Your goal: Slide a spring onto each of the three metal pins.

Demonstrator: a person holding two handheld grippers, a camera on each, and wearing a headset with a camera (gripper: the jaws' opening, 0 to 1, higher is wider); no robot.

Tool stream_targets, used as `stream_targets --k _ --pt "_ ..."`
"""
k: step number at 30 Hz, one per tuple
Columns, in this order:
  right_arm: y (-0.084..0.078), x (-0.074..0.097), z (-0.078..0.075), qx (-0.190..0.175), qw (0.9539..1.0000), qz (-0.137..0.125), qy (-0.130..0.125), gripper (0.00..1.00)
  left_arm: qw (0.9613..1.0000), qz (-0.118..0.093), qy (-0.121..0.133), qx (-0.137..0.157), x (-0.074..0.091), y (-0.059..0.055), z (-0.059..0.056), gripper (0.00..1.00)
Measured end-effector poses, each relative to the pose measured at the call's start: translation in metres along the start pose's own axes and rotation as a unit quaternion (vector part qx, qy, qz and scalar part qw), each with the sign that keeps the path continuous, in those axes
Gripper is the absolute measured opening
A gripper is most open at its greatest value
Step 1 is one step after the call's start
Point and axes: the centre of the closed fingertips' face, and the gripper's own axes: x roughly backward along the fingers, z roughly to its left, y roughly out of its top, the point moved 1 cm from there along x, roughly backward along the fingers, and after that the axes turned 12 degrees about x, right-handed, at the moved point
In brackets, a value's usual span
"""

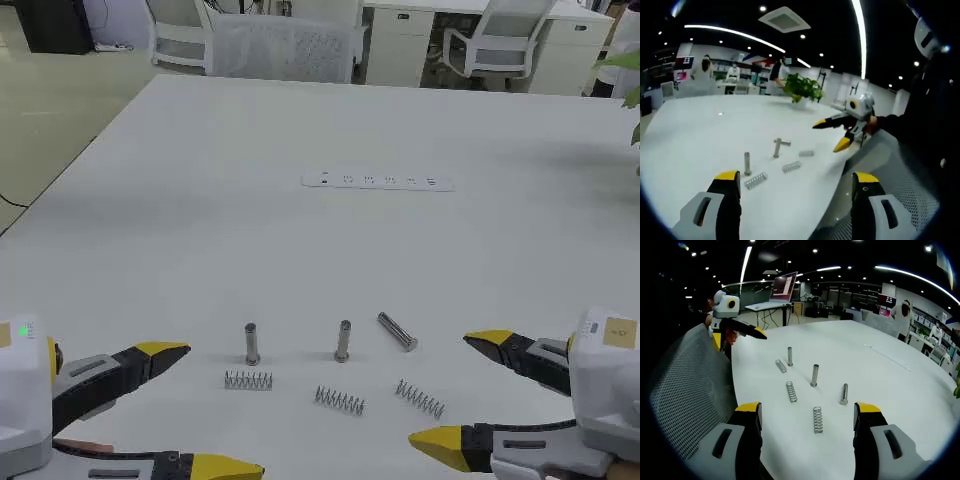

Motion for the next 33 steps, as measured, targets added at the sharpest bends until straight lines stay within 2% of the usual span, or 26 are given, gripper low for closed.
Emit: stream_targets --k 33 --pt "-0.0032 -0.0007 0.0003 -0.001 1.0000 0.008 0.001 0.73 1.0000 0.007 -0.002 -0.001 0.0000 -0.0028 -0.0005 0.86"
